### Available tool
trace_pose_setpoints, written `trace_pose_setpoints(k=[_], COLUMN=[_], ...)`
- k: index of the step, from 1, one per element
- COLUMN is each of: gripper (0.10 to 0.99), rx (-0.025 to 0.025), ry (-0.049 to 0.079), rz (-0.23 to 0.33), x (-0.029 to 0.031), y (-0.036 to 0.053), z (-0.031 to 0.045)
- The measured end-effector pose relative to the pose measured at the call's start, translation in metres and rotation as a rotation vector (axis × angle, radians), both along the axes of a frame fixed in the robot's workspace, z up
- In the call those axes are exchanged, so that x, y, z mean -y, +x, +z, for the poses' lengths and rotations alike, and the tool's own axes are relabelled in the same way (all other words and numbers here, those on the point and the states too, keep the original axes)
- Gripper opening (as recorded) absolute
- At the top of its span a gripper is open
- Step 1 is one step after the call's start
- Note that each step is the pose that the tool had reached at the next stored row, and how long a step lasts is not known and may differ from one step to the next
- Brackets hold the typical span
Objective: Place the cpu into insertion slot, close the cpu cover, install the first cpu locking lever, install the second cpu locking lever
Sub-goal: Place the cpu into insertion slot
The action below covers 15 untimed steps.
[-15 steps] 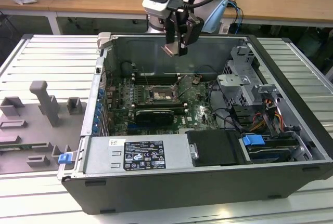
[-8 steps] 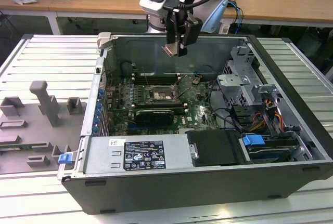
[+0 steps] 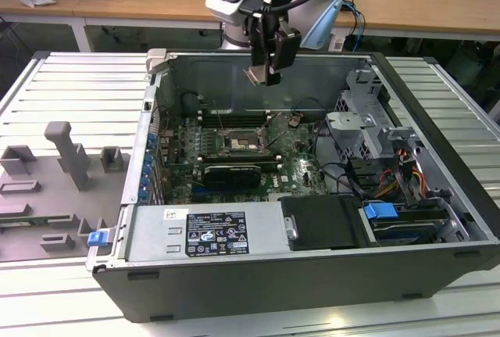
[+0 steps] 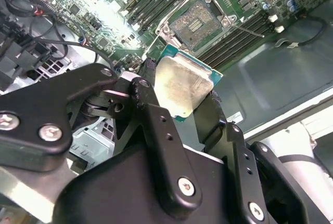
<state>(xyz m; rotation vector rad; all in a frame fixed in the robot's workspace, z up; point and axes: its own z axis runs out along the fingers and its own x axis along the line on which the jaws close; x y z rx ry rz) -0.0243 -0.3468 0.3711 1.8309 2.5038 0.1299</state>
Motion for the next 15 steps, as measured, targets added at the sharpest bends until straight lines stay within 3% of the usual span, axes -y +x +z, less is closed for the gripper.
trace_pose_setpoints(k=[15], gripper=[0.537], rx=[0.0], ry=[0.0], rz=[-0.175], x=[0.0], y=[-0.0003], z=[-0.0015])
